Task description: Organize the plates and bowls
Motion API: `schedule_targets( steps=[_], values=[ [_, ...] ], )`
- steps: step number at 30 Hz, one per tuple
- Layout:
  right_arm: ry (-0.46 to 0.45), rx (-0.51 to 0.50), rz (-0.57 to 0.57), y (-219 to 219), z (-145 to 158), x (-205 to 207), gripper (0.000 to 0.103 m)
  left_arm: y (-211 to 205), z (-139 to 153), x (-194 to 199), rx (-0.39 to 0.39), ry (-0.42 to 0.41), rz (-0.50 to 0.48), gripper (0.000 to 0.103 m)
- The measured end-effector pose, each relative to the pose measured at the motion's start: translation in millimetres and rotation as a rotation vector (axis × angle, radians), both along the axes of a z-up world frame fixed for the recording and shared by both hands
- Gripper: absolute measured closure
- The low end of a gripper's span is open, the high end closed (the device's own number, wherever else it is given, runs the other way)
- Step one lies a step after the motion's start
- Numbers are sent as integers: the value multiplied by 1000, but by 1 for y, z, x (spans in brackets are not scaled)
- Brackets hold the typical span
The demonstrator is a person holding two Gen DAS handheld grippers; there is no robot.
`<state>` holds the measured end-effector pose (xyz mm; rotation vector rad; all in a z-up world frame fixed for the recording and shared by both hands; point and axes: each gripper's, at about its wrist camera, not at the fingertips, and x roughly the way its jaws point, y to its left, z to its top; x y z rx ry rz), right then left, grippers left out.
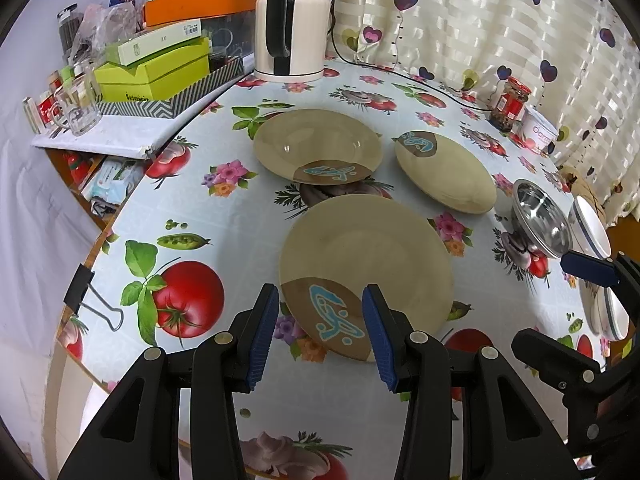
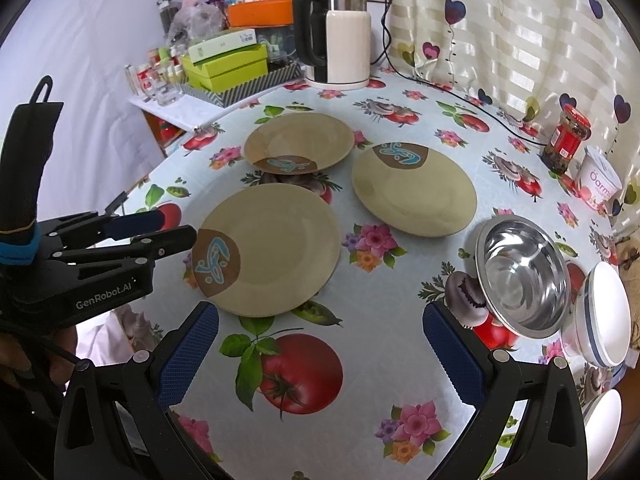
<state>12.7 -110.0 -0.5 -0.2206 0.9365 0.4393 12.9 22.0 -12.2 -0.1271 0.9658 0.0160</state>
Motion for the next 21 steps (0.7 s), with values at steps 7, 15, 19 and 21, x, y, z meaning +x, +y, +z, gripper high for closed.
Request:
schedule_targets(
  steps=[7, 15, 19, 21],
  values=[
    [-3, 7, 2, 2, 1, 4, 0, 5, -4, 5, -22, 11, 2, 58],
    [-19, 21, 3, 4, 6, 14, 0, 12, -5, 15, -30, 9, 14, 58],
    [-9, 38, 15, 7, 7, 22, 0, 18, -4, 22, -30, 5, 22, 58],
    [-5, 42, 19, 10, 7, 26, 1, 20, -4, 26, -27, 2, 23, 58]
  ],
)
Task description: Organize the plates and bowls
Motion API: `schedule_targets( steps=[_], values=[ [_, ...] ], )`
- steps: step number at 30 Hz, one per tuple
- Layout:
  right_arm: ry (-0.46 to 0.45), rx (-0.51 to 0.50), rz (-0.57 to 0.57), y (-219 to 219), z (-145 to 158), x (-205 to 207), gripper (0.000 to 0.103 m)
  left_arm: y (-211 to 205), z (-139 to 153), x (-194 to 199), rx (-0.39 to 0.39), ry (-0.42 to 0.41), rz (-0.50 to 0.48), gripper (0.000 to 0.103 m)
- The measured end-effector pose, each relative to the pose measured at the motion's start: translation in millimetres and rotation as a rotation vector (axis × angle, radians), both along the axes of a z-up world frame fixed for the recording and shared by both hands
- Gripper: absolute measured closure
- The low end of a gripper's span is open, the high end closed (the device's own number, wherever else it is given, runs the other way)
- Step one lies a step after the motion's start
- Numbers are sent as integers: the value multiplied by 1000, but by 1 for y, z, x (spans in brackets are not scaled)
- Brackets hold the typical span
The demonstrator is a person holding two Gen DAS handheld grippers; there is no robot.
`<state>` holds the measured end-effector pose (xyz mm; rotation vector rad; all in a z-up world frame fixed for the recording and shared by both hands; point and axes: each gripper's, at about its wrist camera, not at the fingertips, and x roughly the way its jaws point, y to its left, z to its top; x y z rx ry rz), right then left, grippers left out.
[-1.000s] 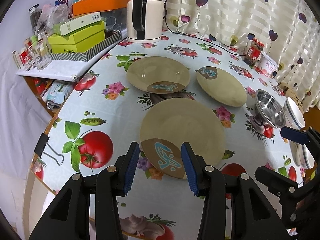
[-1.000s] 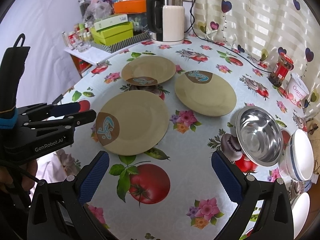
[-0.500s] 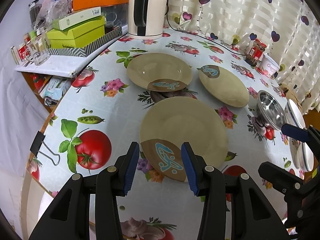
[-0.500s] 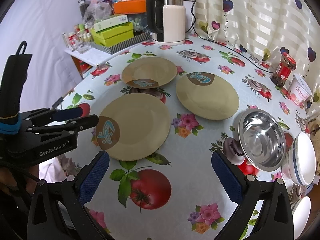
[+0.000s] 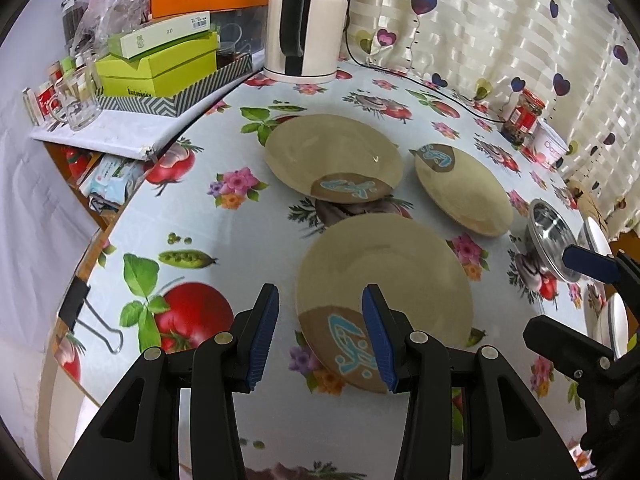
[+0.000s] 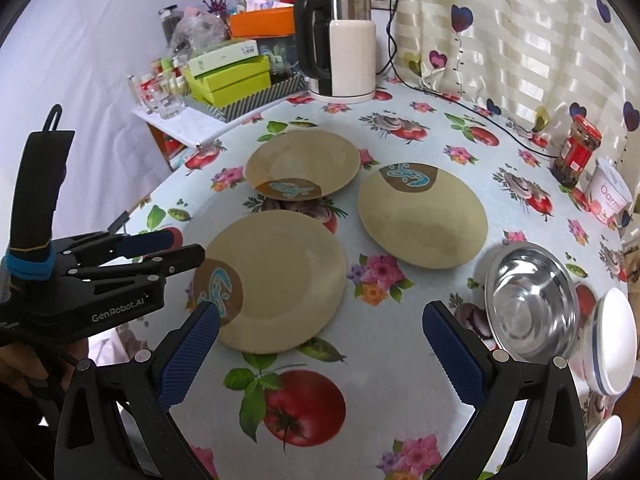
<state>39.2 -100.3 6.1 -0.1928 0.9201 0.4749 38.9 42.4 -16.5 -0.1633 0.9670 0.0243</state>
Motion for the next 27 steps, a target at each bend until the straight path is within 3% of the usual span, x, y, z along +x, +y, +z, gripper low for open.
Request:
schedule_targets(
  steps=[11, 19, 27],
  values=[
    [8, -10, 11, 14, -1, 40, 16, 19, -2, 30, -4, -14, 10, 58],
    [40, -1, 24, 28, -4, 72, 34, 32, -3, 55, -4, -24, 26, 58],
    [66, 33, 12, 41, -8, 106, 45, 43, -13, 82, -33, -17, 38, 58]
  ],
)
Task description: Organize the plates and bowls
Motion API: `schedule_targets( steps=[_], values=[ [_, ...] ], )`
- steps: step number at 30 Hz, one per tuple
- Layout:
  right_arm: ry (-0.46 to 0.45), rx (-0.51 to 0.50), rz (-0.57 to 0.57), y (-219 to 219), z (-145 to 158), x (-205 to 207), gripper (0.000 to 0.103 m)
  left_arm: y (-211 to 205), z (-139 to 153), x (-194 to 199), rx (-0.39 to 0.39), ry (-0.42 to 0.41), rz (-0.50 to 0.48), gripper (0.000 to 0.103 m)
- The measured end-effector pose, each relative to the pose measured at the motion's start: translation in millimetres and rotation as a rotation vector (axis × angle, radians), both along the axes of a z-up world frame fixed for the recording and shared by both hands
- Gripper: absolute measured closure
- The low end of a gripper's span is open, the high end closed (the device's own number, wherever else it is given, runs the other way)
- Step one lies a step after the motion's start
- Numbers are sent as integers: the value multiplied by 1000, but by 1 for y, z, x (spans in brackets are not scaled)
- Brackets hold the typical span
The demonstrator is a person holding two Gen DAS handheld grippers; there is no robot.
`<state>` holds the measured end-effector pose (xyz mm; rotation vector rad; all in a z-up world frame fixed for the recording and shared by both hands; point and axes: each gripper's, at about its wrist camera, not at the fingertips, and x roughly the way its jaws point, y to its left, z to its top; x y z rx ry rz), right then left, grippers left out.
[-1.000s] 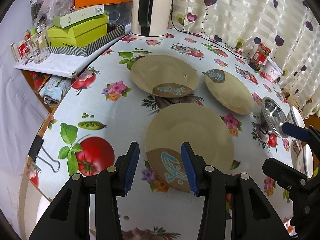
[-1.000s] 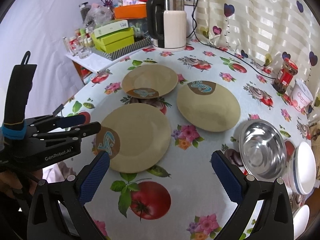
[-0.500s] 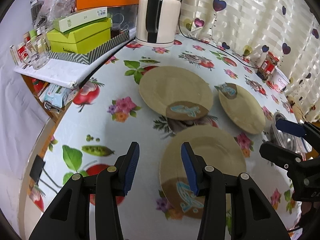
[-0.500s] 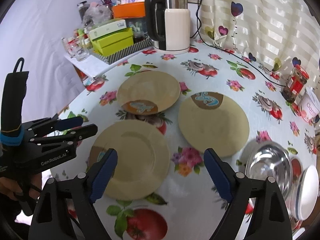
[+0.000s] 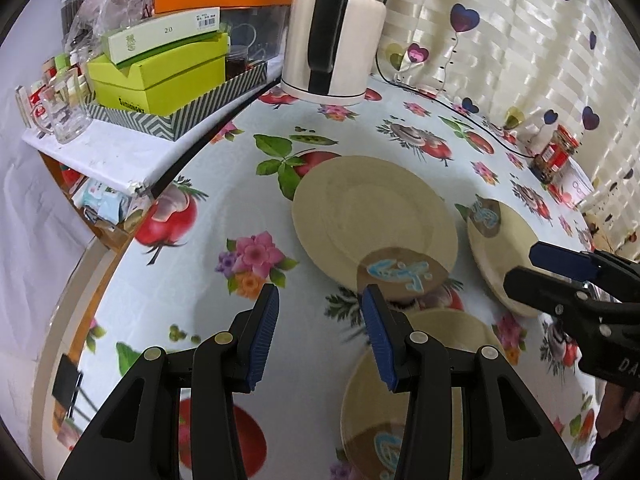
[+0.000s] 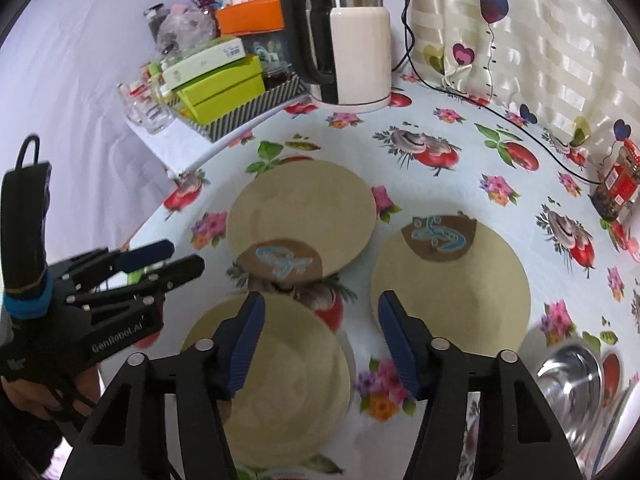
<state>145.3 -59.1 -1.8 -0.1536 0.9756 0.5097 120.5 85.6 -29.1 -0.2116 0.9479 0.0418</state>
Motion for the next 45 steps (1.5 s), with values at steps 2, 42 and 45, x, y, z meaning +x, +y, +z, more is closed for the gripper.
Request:
schedule_targets(
  steps=[2, 42, 45],
  values=[
    [5, 11, -7, 2, -2, 10, 48, 2, -2, 6, -7, -2, 4, 58],
    [128, 35, -77, 13, -60, 117, 81, 21, -32, 58, -116, 18, 64, 77],
    [130, 33, -79, 14, -60, 117, 81, 22, -28, 57, -104, 10, 67, 79]
  ],
)
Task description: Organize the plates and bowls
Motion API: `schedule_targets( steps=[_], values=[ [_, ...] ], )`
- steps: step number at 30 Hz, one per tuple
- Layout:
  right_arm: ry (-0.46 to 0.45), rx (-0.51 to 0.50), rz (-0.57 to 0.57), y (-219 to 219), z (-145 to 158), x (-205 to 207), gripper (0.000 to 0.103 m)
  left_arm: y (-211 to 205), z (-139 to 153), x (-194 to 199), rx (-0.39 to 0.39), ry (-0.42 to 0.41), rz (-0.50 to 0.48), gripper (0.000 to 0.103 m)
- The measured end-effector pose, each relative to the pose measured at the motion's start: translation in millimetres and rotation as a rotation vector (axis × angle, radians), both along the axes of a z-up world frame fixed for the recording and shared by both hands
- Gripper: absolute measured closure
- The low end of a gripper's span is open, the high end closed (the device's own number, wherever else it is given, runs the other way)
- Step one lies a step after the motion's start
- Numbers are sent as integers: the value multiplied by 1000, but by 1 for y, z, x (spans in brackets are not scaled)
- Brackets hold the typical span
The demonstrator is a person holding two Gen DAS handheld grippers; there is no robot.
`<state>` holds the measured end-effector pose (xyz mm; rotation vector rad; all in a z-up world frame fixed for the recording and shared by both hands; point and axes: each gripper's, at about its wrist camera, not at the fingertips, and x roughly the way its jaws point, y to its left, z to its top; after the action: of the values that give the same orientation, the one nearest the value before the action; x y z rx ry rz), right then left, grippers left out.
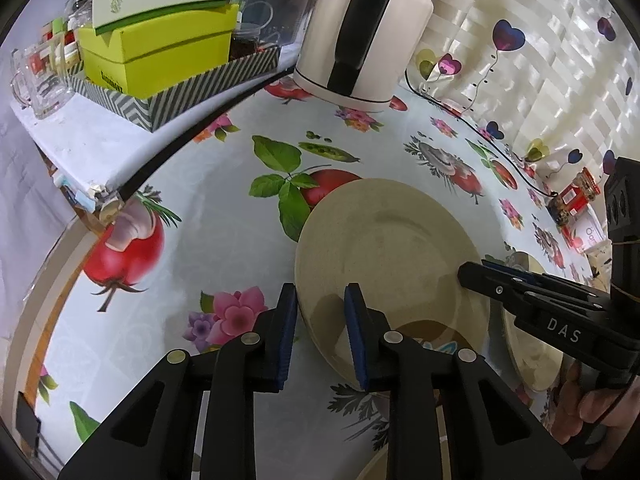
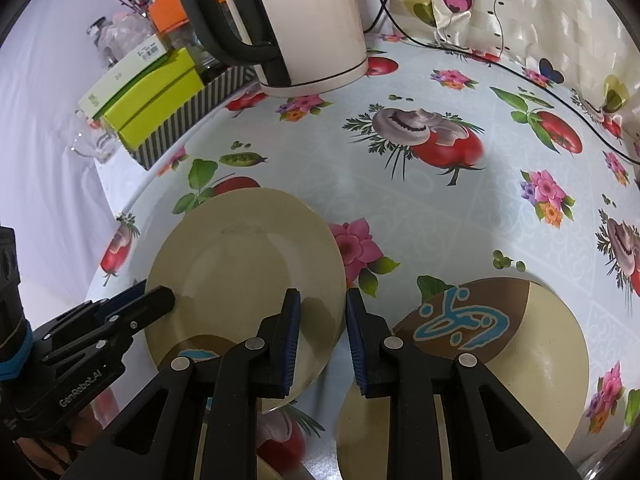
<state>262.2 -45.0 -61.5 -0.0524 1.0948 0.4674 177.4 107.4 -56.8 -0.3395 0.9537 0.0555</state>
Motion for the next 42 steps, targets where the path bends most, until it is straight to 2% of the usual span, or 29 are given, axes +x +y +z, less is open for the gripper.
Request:
schedule_targets(
  steps=[12, 22, 31, 42],
  values=[
    [-21, 12, 7, 0, 18, -10, 81, -5, 20, -16, 25, -6, -2, 79],
    [-28, 25, 6, -9, 35, -39, 81, -17, 37, -44, 41, -9, -15, 79],
    [-28, 23, 5, -19, 42, -71, 81, -28, 40, -70, 52, 5, -31, 79],
    [4, 16, -2, -29, 32, -109, 81, -39, 33, -100, 60, 27, -50, 79]
  ],
)
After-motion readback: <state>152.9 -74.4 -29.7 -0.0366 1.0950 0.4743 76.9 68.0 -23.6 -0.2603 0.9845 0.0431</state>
